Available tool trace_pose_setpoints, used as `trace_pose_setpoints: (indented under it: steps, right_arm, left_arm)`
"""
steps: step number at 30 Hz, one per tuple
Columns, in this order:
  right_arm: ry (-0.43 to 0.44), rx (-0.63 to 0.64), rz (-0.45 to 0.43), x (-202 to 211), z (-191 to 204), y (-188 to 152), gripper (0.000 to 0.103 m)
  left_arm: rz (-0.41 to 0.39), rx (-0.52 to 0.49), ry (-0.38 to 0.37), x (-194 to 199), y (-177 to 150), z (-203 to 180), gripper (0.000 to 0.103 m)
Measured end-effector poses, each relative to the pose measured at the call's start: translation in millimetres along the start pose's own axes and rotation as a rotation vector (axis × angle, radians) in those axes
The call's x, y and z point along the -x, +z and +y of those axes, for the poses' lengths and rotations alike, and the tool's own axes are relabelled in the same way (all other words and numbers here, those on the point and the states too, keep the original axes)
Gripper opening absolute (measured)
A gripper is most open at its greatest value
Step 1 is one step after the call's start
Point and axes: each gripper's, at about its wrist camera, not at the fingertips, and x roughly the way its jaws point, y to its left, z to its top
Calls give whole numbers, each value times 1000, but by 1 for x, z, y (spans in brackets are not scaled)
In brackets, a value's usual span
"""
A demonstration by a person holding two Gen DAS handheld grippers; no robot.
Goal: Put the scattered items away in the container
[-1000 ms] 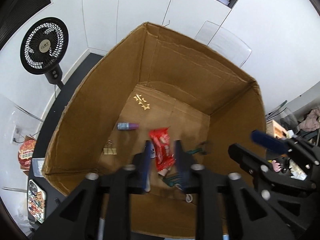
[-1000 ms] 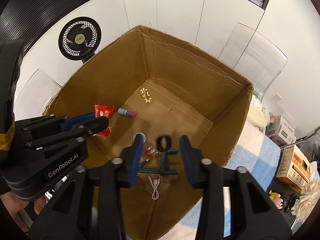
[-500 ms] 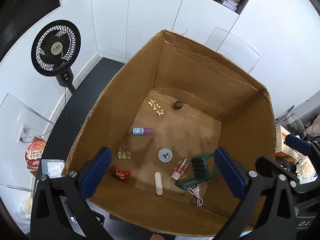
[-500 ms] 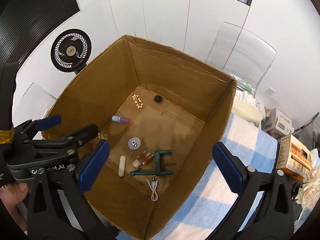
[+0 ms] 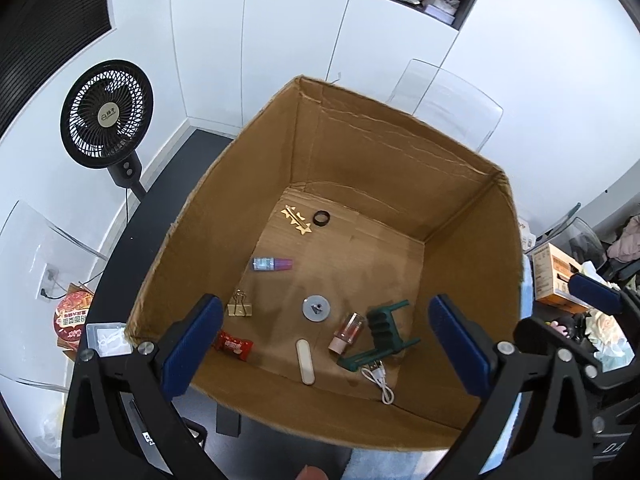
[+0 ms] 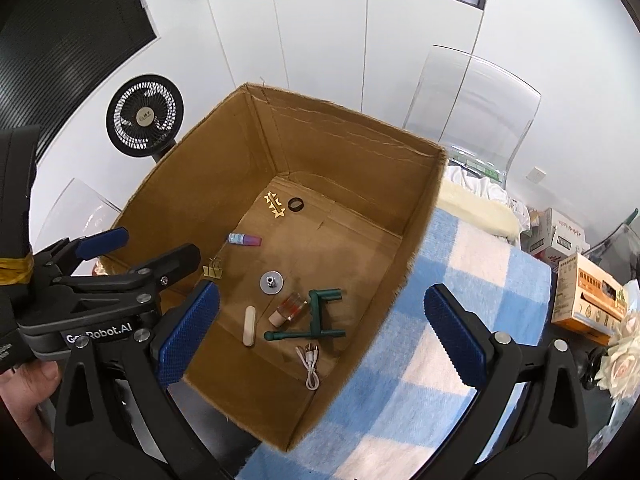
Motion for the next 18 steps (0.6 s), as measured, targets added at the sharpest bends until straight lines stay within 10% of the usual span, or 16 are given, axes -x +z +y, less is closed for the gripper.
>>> trace_pose_setpoints:
  steps: [18]
  right_arm:
    - [-4, -123, -75, 79, -58, -47, 103]
  left_arm:
    - [-34, -82, 11, 56, -28, -65, 102]
